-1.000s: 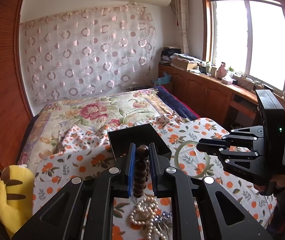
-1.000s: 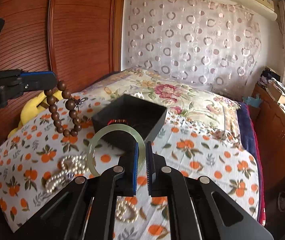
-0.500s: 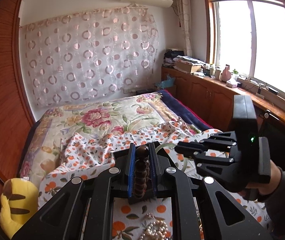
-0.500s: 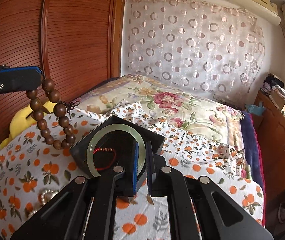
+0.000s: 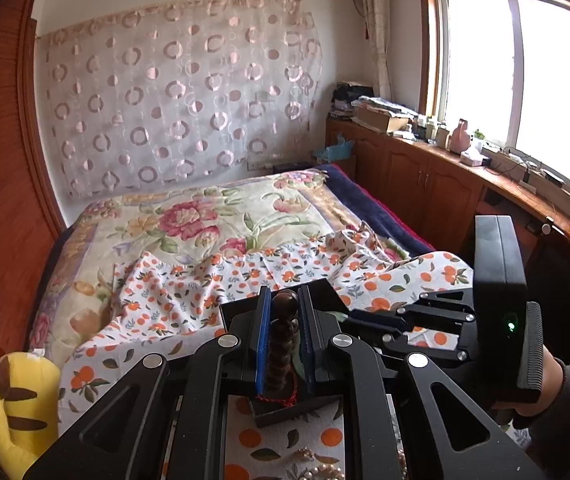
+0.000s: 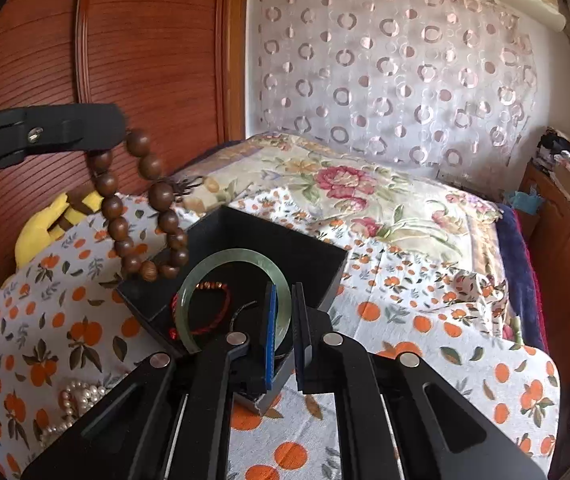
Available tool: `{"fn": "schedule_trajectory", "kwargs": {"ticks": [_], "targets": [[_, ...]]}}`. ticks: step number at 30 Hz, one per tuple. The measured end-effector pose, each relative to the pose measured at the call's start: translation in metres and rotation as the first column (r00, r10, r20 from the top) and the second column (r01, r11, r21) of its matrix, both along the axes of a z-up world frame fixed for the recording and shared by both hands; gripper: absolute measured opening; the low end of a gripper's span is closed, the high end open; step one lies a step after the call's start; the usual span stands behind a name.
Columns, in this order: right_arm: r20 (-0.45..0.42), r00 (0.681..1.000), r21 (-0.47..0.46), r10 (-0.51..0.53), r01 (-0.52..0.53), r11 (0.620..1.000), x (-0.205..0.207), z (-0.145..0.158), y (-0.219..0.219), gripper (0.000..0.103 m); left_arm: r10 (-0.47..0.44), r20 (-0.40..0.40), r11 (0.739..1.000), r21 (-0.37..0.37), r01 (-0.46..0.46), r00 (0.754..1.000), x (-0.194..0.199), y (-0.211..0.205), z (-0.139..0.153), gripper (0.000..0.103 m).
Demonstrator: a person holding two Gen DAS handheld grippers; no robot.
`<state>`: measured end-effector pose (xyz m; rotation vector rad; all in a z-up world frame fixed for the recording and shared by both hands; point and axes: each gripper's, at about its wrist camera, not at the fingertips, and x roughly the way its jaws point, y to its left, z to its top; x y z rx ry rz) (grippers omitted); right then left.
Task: Organize jewelry
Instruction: 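Lower the jade bangle into the box and open the right tool while the left carries beads, then lower the bead bracelet into the box and open the left tool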
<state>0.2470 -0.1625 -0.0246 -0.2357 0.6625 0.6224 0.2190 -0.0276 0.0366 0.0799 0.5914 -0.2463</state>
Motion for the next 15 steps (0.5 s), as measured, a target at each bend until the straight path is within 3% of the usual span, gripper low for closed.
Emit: {"fn": "schedule_trajectory", "kwargs": {"ticks": [15], "targets": [[-0.016,1.0,0.024,0.013,-0.012,1.0,-0.004,0.005,-0.007,0.011,0.014,-0.052,1.0,0.018,-0.013,0.999,0.029,0.002,-0.023,0.012]]}}
